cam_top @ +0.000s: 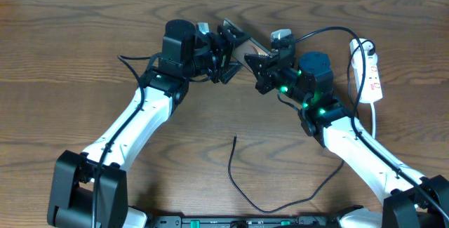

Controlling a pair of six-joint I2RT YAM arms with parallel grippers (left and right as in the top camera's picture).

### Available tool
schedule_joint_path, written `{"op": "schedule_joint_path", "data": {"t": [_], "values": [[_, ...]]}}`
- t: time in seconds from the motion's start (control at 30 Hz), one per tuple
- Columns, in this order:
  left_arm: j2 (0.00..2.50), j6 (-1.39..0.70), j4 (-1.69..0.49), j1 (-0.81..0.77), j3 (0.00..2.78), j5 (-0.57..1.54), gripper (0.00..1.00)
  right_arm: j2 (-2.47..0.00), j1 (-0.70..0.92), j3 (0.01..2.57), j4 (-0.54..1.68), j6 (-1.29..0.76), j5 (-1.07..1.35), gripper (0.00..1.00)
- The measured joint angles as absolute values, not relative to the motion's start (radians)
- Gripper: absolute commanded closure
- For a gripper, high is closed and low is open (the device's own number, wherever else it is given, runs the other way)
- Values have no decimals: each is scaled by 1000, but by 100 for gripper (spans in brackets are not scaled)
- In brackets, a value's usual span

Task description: Plug charger to phone and switch on socket

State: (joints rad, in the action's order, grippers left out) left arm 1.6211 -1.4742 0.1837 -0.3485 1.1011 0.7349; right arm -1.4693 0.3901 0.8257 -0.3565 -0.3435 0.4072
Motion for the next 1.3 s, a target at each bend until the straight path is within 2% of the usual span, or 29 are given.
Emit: {"op": "schedule_joint_path", "data": {"t": [0.2,0.33,0.57,0.8,1.03,1.3], "values": [[1621,-1473,189,-295,1101,807,9,-1479,324,826,-361,-382,352,99],[1621,-1473,189,-233,1101,893,9,-1480,248,826,-402,-500,297,99],[1621,-1370,191,-117,1101,939,9,-1480,159,825,-416,-965,271,99],[1621,-1253,353,-49,1103,915,9,-1481,218,825,-447,-1376,332,99],[1621,-1236,419,-49,1106,934,9,-1482,321,825,-609,-1495,360,98],[1621,-1262,424,-57,1106,929,8,-1482,398,825,-644,-1569,358,98]]}}
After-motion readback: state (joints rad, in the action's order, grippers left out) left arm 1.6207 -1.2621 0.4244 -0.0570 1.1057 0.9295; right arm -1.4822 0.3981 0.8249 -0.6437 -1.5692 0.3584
